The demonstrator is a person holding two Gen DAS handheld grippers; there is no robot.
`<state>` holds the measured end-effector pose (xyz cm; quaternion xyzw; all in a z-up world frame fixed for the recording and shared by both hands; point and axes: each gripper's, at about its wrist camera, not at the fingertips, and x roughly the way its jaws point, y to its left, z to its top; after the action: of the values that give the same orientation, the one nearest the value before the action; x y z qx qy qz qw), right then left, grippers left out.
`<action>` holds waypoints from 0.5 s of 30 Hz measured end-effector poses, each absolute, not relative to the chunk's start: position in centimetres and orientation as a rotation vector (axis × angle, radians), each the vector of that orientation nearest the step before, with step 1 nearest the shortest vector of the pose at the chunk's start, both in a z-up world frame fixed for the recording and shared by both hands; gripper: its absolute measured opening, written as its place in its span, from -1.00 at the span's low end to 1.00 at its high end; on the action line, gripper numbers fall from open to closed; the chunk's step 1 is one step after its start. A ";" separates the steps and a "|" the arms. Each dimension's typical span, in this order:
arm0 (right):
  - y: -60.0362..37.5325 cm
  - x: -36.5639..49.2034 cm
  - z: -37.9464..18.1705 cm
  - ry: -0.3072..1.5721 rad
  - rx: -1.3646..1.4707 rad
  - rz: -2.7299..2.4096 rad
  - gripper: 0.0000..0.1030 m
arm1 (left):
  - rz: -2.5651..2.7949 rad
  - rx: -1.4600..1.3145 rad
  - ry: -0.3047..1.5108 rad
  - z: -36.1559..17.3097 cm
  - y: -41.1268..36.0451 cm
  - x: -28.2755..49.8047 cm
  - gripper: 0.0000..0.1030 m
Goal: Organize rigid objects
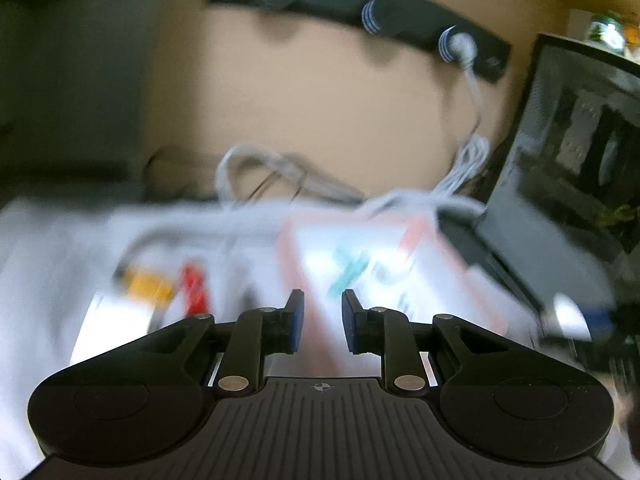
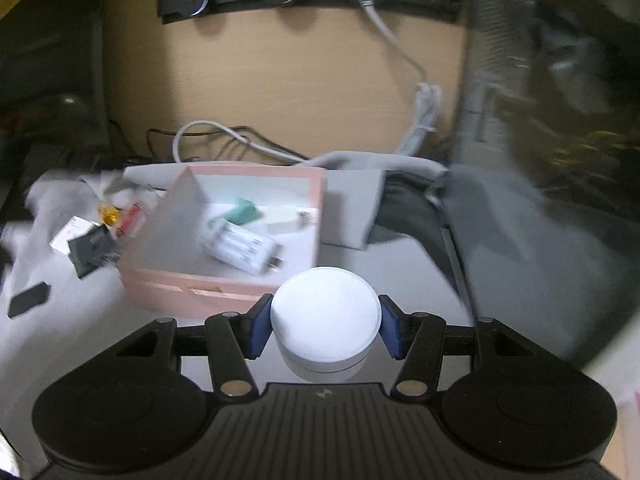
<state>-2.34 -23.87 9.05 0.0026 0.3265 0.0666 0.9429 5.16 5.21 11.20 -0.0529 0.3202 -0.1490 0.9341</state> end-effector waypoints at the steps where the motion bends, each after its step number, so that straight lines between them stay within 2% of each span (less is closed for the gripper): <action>1: -23.3 -1.6 9.1 0.666 0.006 0.153 0.05 | -0.290 -0.126 0.680 10.4 6.2 4.0 -0.54; 9: -17.4 6.5 7.6 0.712 -0.010 0.286 0.05 | -0.186 -0.144 0.835 6.2 12.1 -2.4 -0.54; 15: -13.9 10.5 5.2 0.856 0.184 0.445 0.05 | -0.090 -0.183 0.835 6.2 16.0 -4.8 -0.54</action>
<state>10.55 -13.93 5.24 0.0883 0.4109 0.2138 0.8819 -4.81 15.95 6.20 -0.0889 0.4046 -0.0435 0.9091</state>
